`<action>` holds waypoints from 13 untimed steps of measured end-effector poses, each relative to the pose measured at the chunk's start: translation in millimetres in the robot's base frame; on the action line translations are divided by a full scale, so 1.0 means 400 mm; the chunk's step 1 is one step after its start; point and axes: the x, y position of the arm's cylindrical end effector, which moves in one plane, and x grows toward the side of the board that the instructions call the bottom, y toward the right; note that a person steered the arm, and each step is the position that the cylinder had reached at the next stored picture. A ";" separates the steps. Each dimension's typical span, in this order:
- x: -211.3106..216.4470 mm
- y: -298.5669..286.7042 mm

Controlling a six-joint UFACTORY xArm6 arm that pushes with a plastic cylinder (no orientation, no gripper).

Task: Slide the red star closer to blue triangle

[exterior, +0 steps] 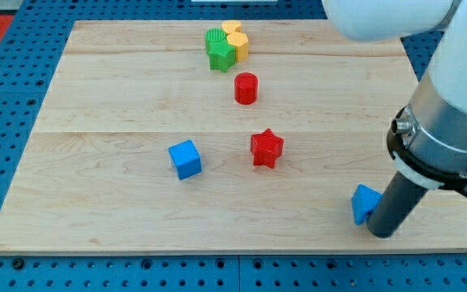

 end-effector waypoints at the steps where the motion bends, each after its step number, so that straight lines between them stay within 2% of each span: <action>1: -0.017 -0.004; 2: -0.082 0.098; 3: -0.195 0.129; 5: -0.367 -0.063; 7: -0.383 -0.415; 8: -0.347 -0.497; 10: -0.301 -0.444; 12: -0.292 -0.271; 13: -0.251 -0.238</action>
